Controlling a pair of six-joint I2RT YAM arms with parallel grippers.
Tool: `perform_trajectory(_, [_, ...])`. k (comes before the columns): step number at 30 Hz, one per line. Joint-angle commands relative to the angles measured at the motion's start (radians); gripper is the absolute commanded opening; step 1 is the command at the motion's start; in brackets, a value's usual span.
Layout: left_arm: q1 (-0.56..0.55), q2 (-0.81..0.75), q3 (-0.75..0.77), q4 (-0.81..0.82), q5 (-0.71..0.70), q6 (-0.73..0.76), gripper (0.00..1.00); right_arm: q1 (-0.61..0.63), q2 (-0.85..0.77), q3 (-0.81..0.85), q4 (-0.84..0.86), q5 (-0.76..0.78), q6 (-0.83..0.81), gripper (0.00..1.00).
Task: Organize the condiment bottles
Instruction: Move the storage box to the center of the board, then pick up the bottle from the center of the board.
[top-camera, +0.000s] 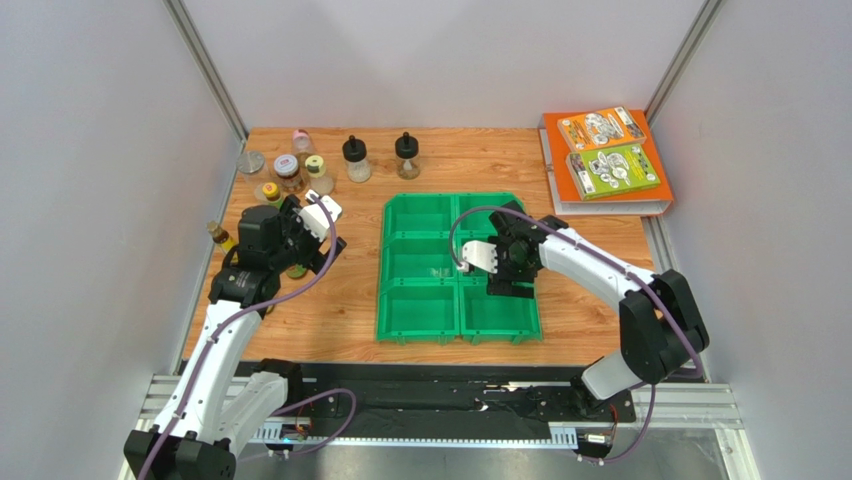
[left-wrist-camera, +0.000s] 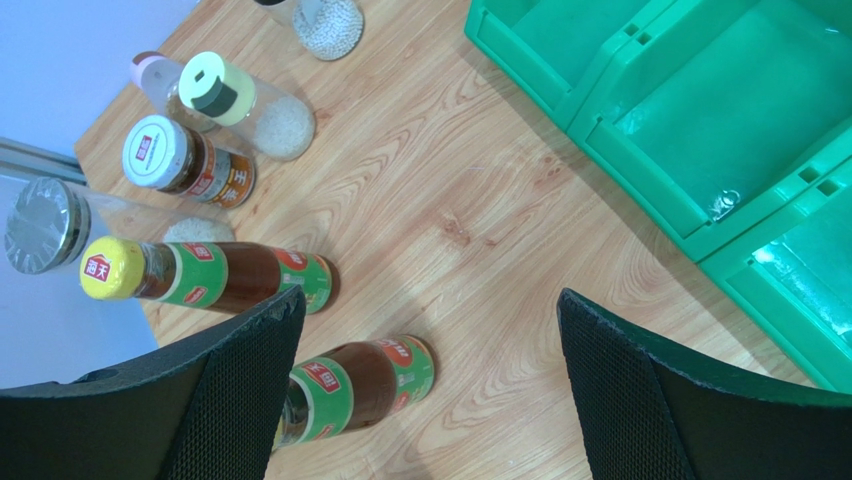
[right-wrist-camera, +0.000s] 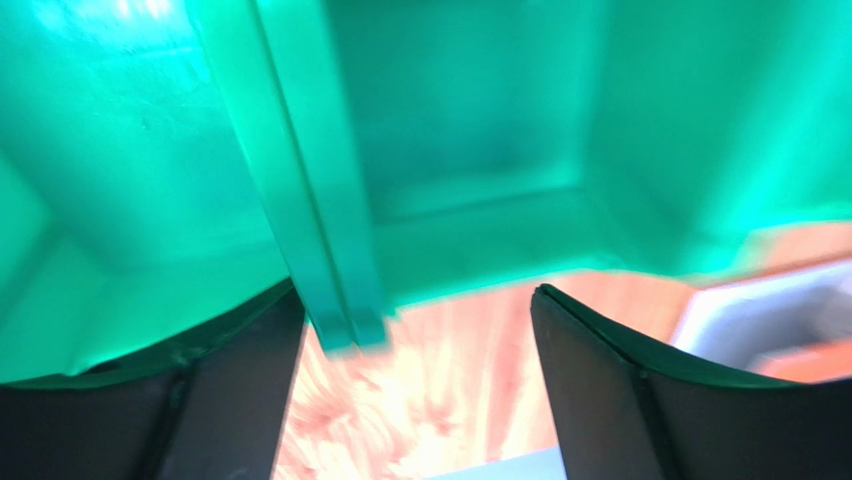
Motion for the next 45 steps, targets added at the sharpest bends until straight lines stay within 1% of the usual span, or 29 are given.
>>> perform_trajectory(1, [-0.004,0.008,0.009,0.050,-0.013,-0.011,0.99,0.009,-0.108,0.187,-0.162,-0.074,-0.009,0.87])
perform_trajectory(4, [-0.004,0.027,0.025,0.057,-0.056,-0.023,0.99,0.018,-0.139,0.261,-0.245,-0.115,0.000,0.87])
perform_trajectory(5, [-0.004,0.031,0.029,0.065,-0.082,-0.035,0.99,0.018,-0.159,0.308,-0.253,-0.129,0.018,0.87])
perform_trajectory(6, [-0.004,0.041,0.035,0.082,-0.140,-0.042,0.99,0.018,-0.168,0.326,-0.258,-0.151,0.029,0.87])
perform_trajectory(9, [-0.002,0.056,0.038,0.106,-0.243,-0.055,0.99,0.018,-0.217,0.369,-0.226,-0.168,0.087,0.87])
perform_trajectory(13, [-0.001,0.047,0.029,0.114,-0.261,-0.063,0.99,0.024,-0.275,0.366,-0.138,-0.172,0.158,0.88])
perform_trajectory(16, [0.005,0.045,0.042,0.116,-0.272,-0.081,0.99,0.027,-0.305,0.350,-0.106,-0.180,0.184,0.88])
perform_trajectory(17, [0.026,0.047,0.048,0.111,-0.272,-0.088,0.95,0.030,-0.309,0.347,-0.098,-0.178,0.190,0.88])
perform_trajectory(19, [0.063,0.051,0.071,0.094,-0.214,-0.110,0.90,0.035,-0.320,0.337,-0.089,-0.175,0.208,0.87])
perform_trajectory(20, [0.106,0.058,0.079,0.088,-0.196,-0.121,0.84,0.036,-0.325,0.332,-0.088,-0.174,0.213,0.88])
perform_trajectory(22, [0.137,0.070,0.102,0.071,-0.128,-0.141,0.81,0.038,-0.346,0.318,-0.077,-0.171,0.222,0.87])
perform_trajectory(23, [0.196,0.076,0.108,0.068,-0.111,-0.146,0.80,0.040,-0.357,0.312,-0.072,-0.171,0.225,0.87])
perform_trajectory(27, [0.263,0.071,0.110,0.064,-0.041,-0.161,0.78,0.040,-0.397,0.292,-0.060,-0.178,0.241,0.87])
perform_trajectory(36, [0.280,0.071,0.044,0.051,0.013,-0.146,0.68,0.040,-0.452,0.286,-0.060,-0.183,0.279,0.88])
perform_trajectory(45, [0.336,0.096,0.030,0.059,0.032,-0.149,0.68,0.040,-0.501,0.235,-0.043,-0.198,0.307,0.88])
